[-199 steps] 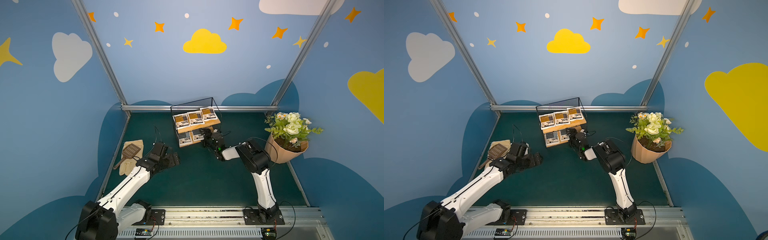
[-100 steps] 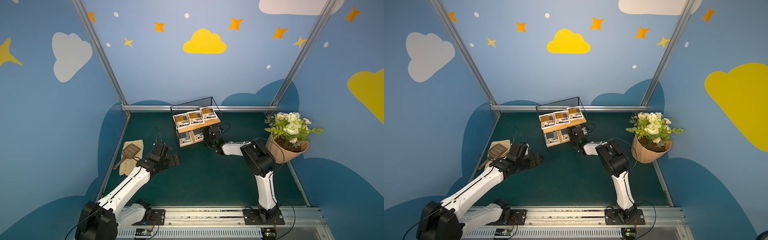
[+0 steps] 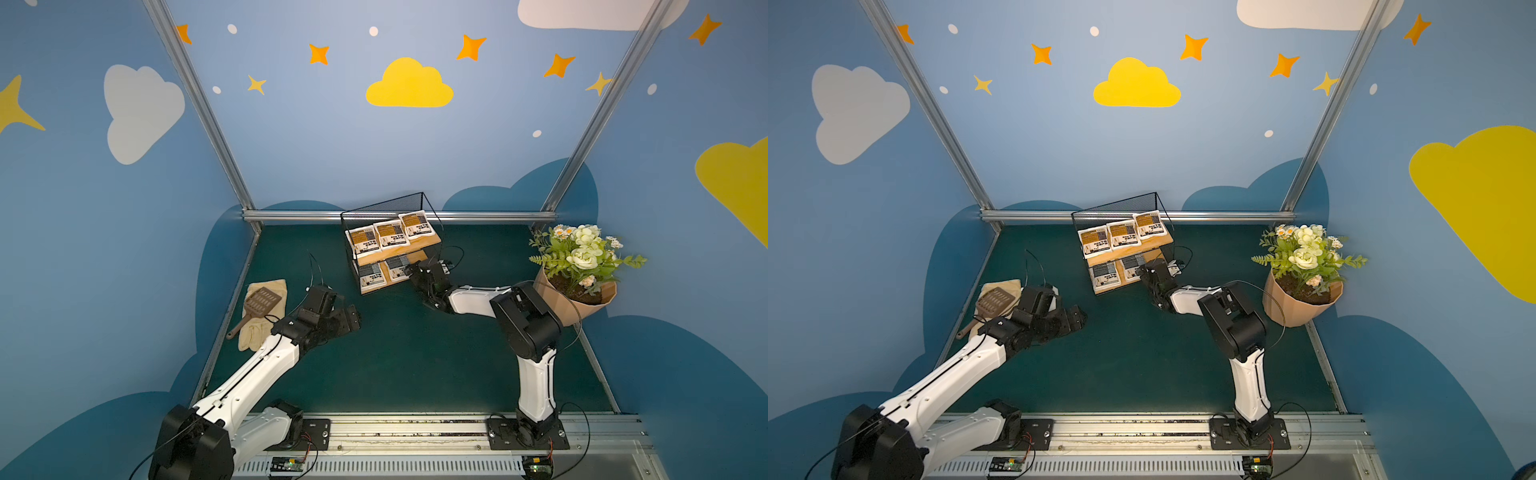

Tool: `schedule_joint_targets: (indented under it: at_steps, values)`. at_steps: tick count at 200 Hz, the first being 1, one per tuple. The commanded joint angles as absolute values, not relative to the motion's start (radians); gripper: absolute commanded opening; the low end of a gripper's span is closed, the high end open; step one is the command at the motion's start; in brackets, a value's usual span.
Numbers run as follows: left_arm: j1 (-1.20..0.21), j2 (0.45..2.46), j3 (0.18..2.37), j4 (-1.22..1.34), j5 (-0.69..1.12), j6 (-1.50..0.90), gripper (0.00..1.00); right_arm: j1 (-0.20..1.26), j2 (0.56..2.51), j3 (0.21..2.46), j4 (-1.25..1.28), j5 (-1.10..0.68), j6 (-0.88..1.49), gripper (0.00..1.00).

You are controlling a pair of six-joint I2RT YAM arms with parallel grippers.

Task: Place the bagged coffee beans on the shelf by color
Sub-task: Place the bagged coffee beans on the shelf, then reset both arms

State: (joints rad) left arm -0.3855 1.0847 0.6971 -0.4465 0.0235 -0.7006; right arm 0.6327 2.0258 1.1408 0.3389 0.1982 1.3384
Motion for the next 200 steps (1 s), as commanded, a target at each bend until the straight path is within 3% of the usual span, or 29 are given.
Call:
schedule_joint_targets:
  at_steps: [1,85,132,166,200]
  values:
    - [-0.388,1.076,0.687,-0.439,0.02,-0.694,1.0,0.64,1.974,1.068,0.303,0.204,1.3,0.94]
    - [-0.387,1.072,0.75,-0.438,-0.071,-0.625,1.0,0.64,1.522,0.764,0.209,0.245,1.209,0.98]
    - [-0.384,1.064,0.8,-0.39,-0.205,-0.546,1.0,0.572,1.176,0.765,-0.05,0.254,0.817,0.98]
    - [-0.383,0.991,0.691,-0.139,-0.372,-0.397,1.0,0.471,0.98,0.839,-0.186,0.189,0.527,0.98]
    - [-0.365,0.968,0.52,0.237,-0.537,-0.171,1.0,0.324,0.905,0.84,-0.192,0.216,0.312,0.98]
